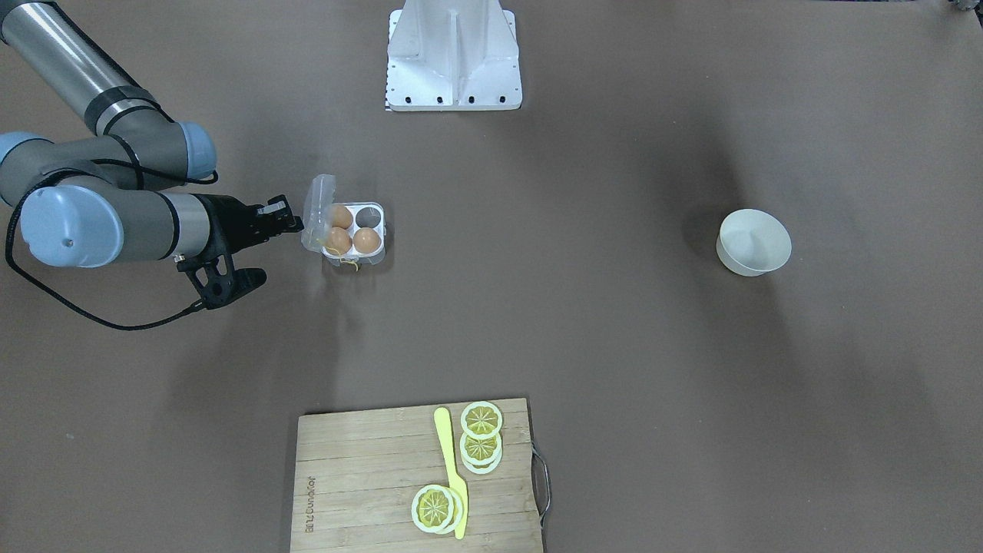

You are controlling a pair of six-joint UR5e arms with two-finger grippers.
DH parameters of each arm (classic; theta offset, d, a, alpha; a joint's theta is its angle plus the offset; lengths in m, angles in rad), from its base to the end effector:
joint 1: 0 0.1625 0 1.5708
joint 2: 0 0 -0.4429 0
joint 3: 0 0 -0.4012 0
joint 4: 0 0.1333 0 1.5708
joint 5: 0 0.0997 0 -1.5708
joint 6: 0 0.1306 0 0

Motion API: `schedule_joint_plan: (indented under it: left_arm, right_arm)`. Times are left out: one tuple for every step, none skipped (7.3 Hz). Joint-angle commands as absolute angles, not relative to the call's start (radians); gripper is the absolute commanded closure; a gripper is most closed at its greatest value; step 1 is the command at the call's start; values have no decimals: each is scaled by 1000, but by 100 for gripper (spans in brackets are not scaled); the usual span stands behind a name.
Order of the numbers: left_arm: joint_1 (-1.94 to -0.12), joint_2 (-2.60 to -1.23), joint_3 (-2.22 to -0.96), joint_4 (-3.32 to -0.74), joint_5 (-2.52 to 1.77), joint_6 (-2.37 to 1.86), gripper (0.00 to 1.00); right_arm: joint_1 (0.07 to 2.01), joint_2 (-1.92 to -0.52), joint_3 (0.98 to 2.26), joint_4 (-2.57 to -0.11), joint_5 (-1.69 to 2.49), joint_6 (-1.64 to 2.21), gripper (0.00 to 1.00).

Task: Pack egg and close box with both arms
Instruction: 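Push the clear lid down over the eggs with the right gripper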

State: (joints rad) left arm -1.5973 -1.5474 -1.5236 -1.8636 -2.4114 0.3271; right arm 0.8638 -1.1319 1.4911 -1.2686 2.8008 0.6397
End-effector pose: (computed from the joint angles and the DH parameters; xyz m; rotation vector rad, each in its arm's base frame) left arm -0.0494 -0.5052 0.6966 0.3550 0.7920 0.3750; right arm -0.4270 -0.5155 0.3956 -0.2889 -1.2860 -0.4632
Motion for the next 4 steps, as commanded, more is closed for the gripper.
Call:
schedule_joint_plan:
  left_arm:
    - [-1606,-1536,-1532,-1868,-2411,328,3]
    - [-1608,-1499,-1573,-1862,-2411,328,3]
    - [-1609,-1471,-1601,-1861,-2411,328,3]
    - [-1611,-1465,-1605,-1864,-2411,328,3]
  right_arm:
    - [851,-1120,1493,-1269,2801,650,91]
    - [851,-1102,1499,-1269,2804,682,91]
    - [850,-1082,1500,-1269,2806,713,91]
    - [850,-1075,1508,-1269,2806,718,88]
